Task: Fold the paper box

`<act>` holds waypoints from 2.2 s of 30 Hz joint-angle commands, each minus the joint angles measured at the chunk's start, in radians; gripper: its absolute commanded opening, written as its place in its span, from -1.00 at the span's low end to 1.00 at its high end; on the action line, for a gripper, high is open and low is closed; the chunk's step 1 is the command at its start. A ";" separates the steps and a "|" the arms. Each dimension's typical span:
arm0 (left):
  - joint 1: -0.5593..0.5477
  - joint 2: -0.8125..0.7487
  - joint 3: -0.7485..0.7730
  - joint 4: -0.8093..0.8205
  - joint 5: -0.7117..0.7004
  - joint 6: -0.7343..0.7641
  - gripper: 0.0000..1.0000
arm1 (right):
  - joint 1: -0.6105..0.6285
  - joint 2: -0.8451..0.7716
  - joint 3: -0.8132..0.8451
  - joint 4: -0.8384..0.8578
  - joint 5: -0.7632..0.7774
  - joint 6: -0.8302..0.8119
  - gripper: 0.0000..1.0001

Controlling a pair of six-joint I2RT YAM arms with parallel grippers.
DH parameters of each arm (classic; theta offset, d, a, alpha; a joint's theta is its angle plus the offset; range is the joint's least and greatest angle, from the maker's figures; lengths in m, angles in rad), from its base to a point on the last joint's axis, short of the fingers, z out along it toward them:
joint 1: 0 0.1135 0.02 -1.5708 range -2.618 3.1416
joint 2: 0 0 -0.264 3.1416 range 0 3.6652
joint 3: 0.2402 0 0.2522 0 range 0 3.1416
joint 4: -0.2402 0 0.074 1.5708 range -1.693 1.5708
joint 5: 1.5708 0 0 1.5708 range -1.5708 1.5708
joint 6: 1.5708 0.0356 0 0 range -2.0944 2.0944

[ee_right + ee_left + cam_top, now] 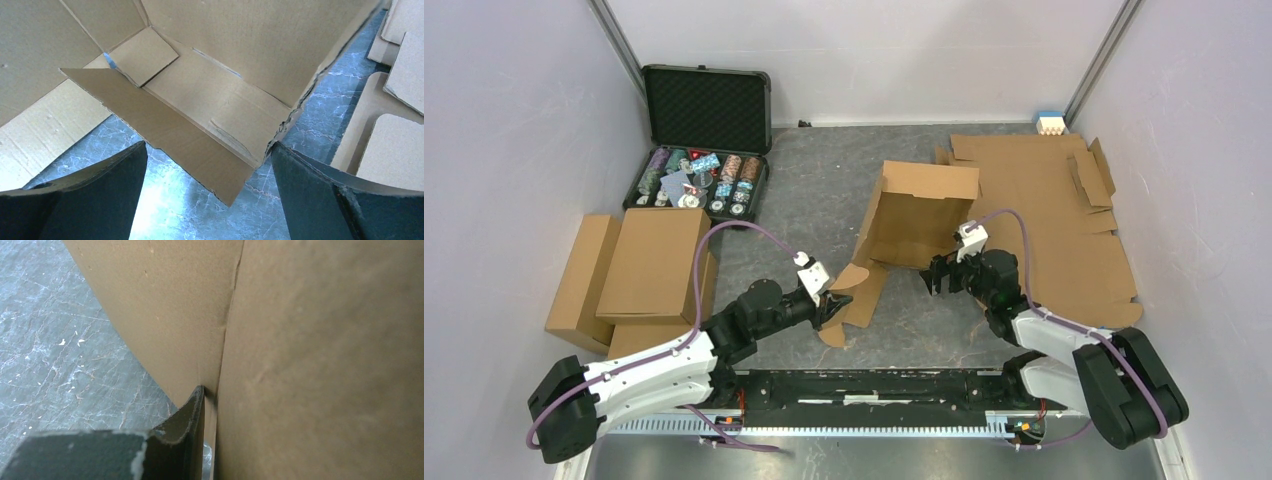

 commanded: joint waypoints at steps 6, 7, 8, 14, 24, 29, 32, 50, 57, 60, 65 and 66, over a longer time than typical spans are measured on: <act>-0.004 0.002 0.039 -0.011 0.019 -0.009 -0.54 | 0.002 0.041 0.038 0.081 0.030 -0.034 0.80; -0.005 0.003 0.040 -0.012 0.017 -0.009 -0.54 | 0.002 0.047 0.040 0.088 0.025 -0.036 0.79; -0.005 0.005 0.040 -0.010 0.016 -0.009 -0.54 | 0.003 0.056 0.044 0.093 0.025 -0.036 0.78; -0.005 0.017 0.043 -0.005 0.031 -0.013 -0.53 | 0.004 0.105 0.055 0.141 0.092 0.023 0.44; -0.005 0.060 0.055 0.012 0.050 -0.032 -0.53 | 0.005 0.182 0.049 0.281 0.224 0.129 0.45; -0.004 0.095 0.071 0.026 0.069 -0.044 -0.53 | 0.014 0.245 0.074 0.294 0.269 0.126 0.42; -0.005 0.109 0.077 0.028 0.076 -0.047 -0.53 | 0.019 0.274 0.081 0.312 0.305 0.126 0.41; -0.005 0.156 0.074 0.070 0.112 -0.057 -0.52 | 0.137 0.511 0.237 0.144 0.582 0.063 0.35; -0.005 0.112 0.043 0.073 0.096 -0.044 -0.51 | 0.147 0.568 0.270 0.048 0.647 0.115 0.49; -0.004 0.098 0.027 0.085 0.091 -0.041 -0.50 | 0.170 0.609 0.324 -0.049 0.739 0.122 0.61; -0.005 0.101 0.020 0.088 0.094 -0.037 -0.50 | 0.200 0.602 0.327 -0.055 0.767 0.116 0.61; -0.005 0.102 0.021 0.088 0.094 -0.036 -0.49 | 0.199 0.578 0.309 -0.018 0.733 0.111 0.61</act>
